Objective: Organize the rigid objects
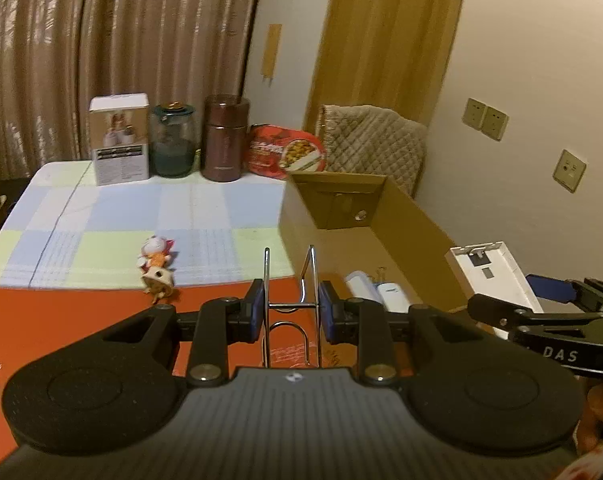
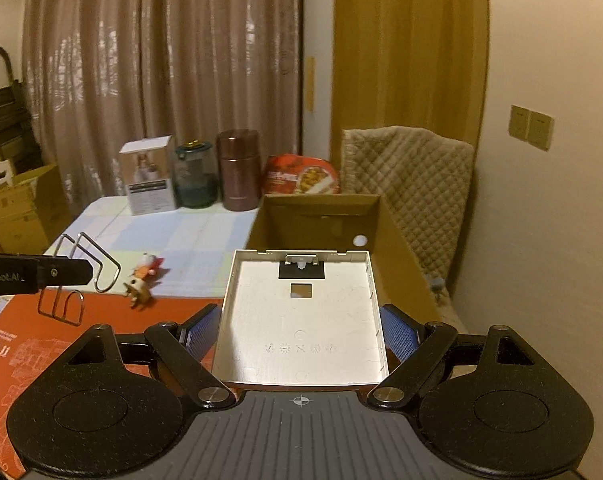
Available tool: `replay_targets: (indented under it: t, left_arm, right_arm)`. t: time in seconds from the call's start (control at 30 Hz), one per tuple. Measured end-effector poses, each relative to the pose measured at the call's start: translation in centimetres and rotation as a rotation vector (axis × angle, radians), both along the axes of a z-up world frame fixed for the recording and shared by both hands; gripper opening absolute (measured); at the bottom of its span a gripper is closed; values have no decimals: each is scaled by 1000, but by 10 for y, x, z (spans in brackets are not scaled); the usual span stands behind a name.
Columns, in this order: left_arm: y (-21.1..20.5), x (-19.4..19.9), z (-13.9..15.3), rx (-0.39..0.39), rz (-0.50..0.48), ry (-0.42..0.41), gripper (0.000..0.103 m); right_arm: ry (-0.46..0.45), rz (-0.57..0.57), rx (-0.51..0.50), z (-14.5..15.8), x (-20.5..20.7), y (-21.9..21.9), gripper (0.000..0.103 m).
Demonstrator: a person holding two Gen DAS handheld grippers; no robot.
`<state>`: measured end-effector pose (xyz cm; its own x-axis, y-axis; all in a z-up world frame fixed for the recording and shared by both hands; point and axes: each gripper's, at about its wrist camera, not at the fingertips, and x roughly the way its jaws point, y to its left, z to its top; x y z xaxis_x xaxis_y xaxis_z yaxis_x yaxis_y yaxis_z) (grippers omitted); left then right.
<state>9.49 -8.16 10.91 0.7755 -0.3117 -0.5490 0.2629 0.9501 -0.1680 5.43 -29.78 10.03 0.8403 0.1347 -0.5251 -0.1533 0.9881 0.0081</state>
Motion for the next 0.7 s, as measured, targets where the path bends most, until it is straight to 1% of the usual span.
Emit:
replay_targets:
  t: [0.37,0.7]
  left_arm:
    - [-36,18,8,7,-66,-5,23]
    - [-66,43,7,23,-113,0,23]
  right_arm:
    - [25,-32,14,5,15,-28,82]
    - [58,-33,12,0,46,-45,82]
